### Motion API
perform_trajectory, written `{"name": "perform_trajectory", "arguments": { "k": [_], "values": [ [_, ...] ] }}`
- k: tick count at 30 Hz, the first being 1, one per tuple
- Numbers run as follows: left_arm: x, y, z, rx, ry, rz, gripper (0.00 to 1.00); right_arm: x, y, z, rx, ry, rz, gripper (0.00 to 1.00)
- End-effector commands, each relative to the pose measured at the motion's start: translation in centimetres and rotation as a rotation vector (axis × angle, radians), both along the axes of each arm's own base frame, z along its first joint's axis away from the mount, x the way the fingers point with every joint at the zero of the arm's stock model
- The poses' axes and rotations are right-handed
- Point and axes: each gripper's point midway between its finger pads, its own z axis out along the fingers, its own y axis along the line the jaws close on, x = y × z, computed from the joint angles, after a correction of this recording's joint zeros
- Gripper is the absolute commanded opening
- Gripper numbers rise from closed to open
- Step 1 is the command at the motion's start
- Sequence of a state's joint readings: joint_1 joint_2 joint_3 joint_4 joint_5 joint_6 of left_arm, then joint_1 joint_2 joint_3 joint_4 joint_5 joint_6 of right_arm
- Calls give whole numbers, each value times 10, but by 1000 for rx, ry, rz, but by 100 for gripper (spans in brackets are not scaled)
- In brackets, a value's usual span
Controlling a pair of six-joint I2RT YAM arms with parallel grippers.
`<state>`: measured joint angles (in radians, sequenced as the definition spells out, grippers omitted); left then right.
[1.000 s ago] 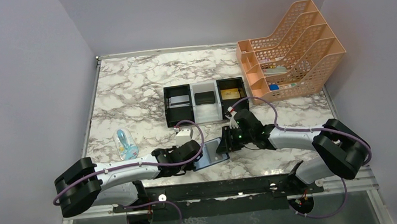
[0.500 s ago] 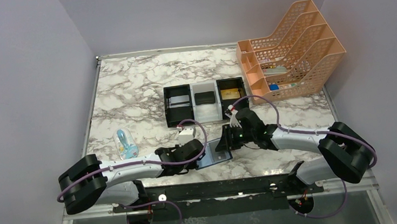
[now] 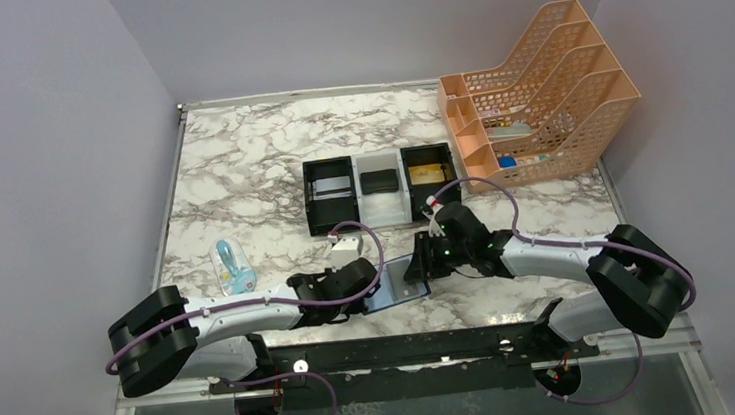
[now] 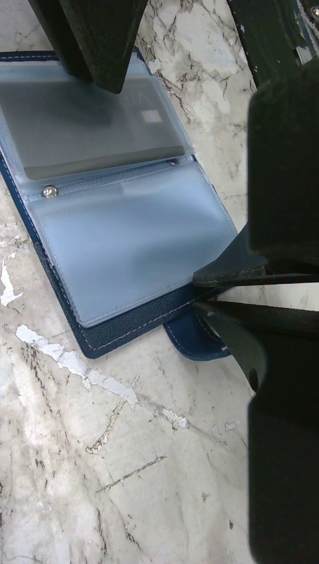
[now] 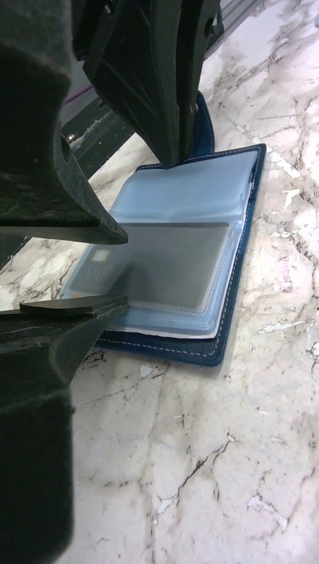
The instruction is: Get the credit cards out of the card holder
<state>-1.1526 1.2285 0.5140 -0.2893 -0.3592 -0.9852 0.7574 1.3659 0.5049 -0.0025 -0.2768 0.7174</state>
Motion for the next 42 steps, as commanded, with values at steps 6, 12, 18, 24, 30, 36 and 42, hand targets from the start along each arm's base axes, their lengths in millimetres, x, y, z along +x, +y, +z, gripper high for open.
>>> {"name": "perform_trajectory", "arguments": {
  "k": [6, 12, 18, 24, 30, 36, 42],
  "values": [
    [-7, 3, -4, 11, 15, -28, 16, -3, 8, -10, 5, 34, 45, 36],
    [-7, 2, -5, 10, 20, -30, 16, 8, -5, -5, -37, -17, -46, 37],
    [-6, 2, -4, 10, 13, -29, 16, 12, -10, -5, -80, -36, -46, 38],
    [-7, 1, -6, 14, 20, -33, 15, -6, -1, -19, -23, 42, 12, 37],
    [-7, -1, -7, 20, 22, -44, 15, -6, 10, -4, 47, 25, 46, 31],
    [-7, -2, -7, 19, 23, -44, 14, 2, 17, 19, 93, -23, 46, 28],
    [-7, -2, -7, 19, 22, -44, 14, 2, 16, 26, 91, -39, 45, 26]
  ]
}}
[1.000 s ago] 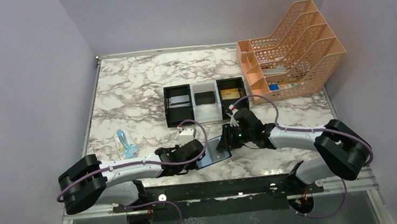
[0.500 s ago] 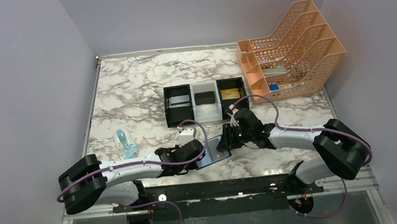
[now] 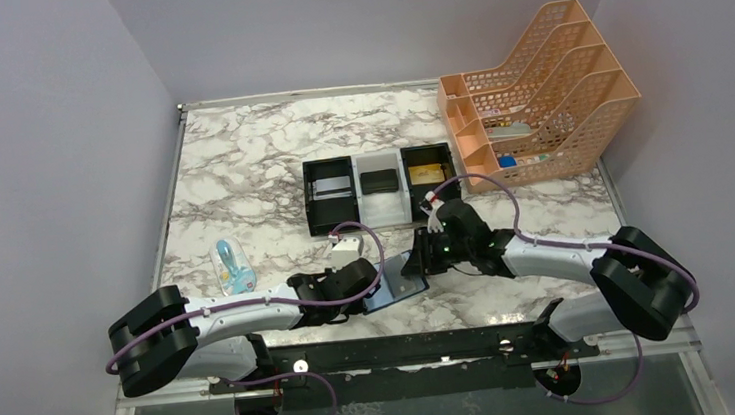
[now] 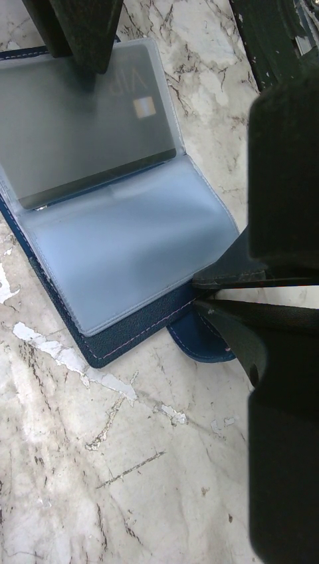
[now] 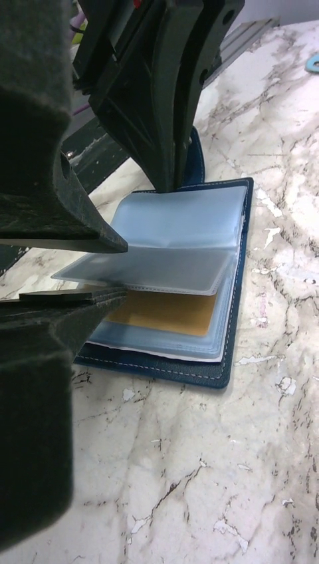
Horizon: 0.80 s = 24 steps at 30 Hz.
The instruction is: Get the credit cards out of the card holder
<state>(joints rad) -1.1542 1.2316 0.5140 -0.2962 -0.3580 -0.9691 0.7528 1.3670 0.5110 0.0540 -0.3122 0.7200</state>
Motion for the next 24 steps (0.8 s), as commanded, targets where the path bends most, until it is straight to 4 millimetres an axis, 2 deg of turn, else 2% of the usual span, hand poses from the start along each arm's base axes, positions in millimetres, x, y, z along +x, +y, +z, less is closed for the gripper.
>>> {"name": "perform_trajectory", "arguments": {
  "k": [1, 6, 14, 24],
  "values": [
    [-6, -4, -5, 1, 20, -28, 14, -3, 5, 15, 32, -15, 27, 25],
    [-5, -5, -4, 0, 18, -31, 14, -9, 11, 26, 82, -24, 75, 25],
    [-4, -7, -1, -8, 13, -33, 13, -21, 31, 48, 217, -22, 190, 25],
    [0, -9, 6, -28, -17, -16, 13, -25, 54, 50, 280, 38, 256, 32]
  ]
}}
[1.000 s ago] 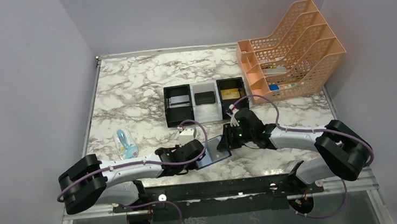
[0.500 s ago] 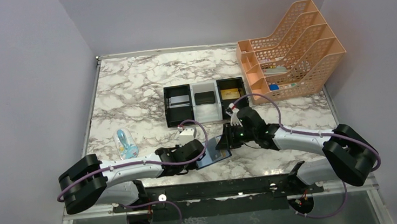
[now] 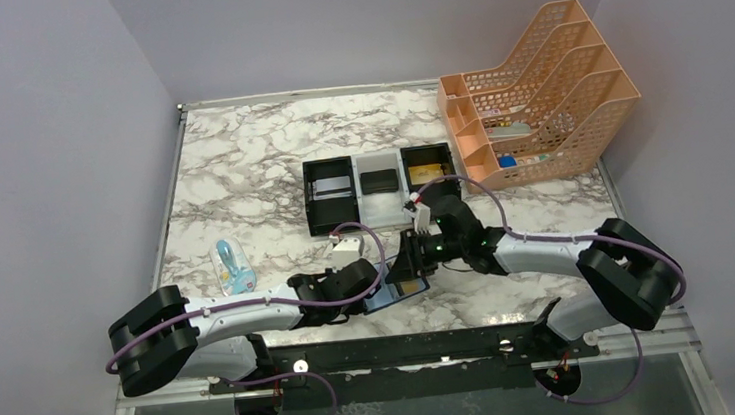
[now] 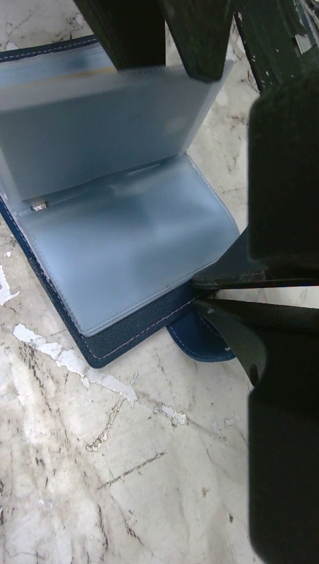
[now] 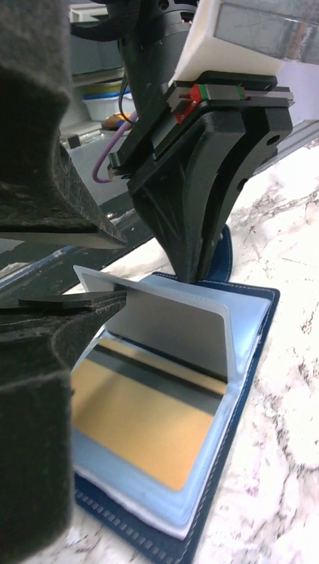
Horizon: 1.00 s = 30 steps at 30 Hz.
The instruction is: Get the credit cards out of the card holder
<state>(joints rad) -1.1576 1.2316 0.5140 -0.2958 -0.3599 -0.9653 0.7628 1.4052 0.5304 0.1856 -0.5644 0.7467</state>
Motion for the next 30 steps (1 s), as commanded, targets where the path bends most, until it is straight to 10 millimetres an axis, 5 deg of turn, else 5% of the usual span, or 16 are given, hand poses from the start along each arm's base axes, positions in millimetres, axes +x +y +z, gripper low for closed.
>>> {"name": "perform_trajectory", "arguments": {
  "k": [1, 9, 16, 23, 30],
  "values": [
    [1, -8, 7, -34, -18, -8, 13, -1, 23, 18, 86, -6, 72, 32],
    [-1, 0, 17, -57, -26, 21, 19, -6, 35, 15, 89, -6, 153, 38],
    [-2, 9, 37, -69, -42, 33, 34, 22, 9, 5, -81, -101, -46, 40],
    [1, -22, 60, -208, -68, -29, 42, 39, -15, -2, -175, -174, -177, 39],
    [9, -50, 70, -312, -102, -56, 48, 26, -7, -12, -139, -121, -115, 34]
  ]
}}
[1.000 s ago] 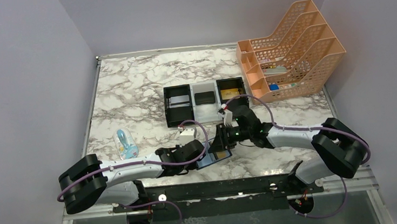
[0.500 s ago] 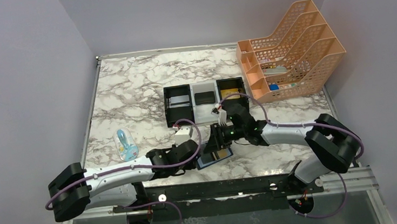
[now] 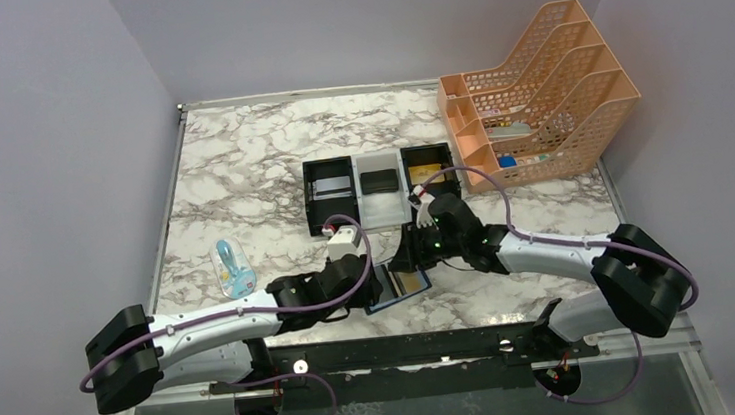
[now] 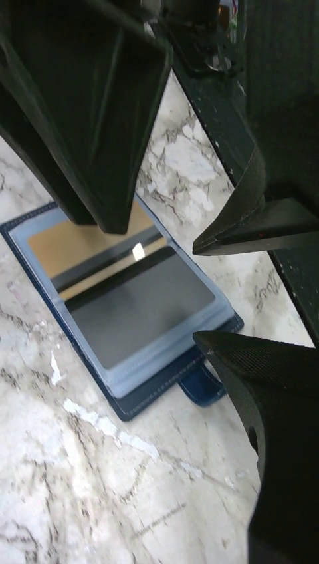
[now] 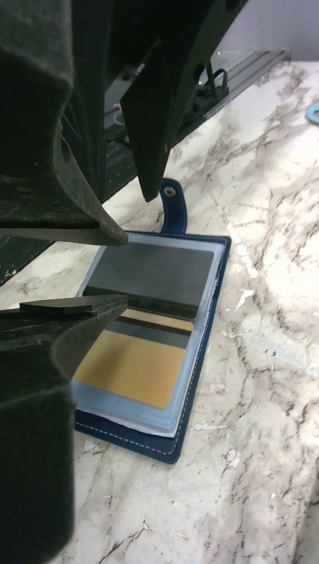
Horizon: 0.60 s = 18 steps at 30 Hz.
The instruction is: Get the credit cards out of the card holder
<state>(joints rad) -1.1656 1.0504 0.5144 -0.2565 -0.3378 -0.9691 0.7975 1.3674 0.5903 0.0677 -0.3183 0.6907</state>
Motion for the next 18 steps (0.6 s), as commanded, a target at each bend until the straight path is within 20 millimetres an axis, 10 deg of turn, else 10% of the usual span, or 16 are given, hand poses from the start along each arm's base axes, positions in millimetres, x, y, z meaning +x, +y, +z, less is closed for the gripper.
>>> {"name": "perform_trajectory", "arguments": {
  "k": [1, 18],
  "values": [
    [6, -29, 16, -88, -29, -37, 48, -6, 2, -13, 2, 32, 24, 33],
    [0, 2, -53, 195, 76, 3, 23, -19, 8, -55, -34, 159, 76, 29]
  ]
}}
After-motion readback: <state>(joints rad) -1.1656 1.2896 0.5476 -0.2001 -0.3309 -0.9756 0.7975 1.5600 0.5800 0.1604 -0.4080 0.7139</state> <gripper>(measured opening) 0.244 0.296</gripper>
